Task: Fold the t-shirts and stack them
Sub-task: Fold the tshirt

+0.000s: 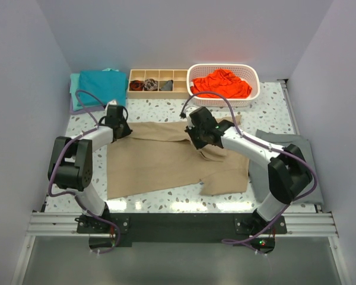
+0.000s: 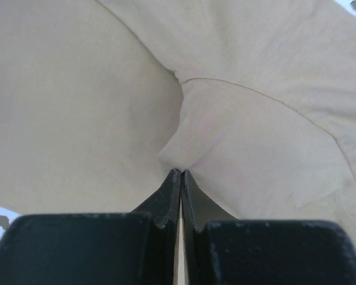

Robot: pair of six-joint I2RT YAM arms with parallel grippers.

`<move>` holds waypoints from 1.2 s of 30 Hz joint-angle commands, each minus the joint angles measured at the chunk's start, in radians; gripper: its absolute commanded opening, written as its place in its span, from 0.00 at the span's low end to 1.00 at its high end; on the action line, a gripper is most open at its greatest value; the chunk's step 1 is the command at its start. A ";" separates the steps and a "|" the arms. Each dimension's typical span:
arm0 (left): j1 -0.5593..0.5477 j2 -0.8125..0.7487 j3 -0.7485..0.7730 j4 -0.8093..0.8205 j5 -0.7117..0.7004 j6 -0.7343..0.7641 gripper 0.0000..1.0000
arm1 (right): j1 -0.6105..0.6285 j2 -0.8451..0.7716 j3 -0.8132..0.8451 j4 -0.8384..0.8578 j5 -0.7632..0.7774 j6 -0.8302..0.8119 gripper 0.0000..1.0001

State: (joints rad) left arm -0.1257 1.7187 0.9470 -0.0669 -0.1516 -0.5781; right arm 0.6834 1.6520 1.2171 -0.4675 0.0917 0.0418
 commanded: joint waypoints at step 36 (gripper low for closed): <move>-0.046 0.019 0.116 0.173 0.210 0.089 0.36 | -0.350 0.084 0.013 -0.043 0.128 0.288 0.54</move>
State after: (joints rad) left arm -0.1715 1.7092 0.9714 0.0616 0.0490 -0.5259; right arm 0.3992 1.6855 1.1599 -0.5671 0.2775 0.2901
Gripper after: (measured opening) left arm 0.330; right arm 0.541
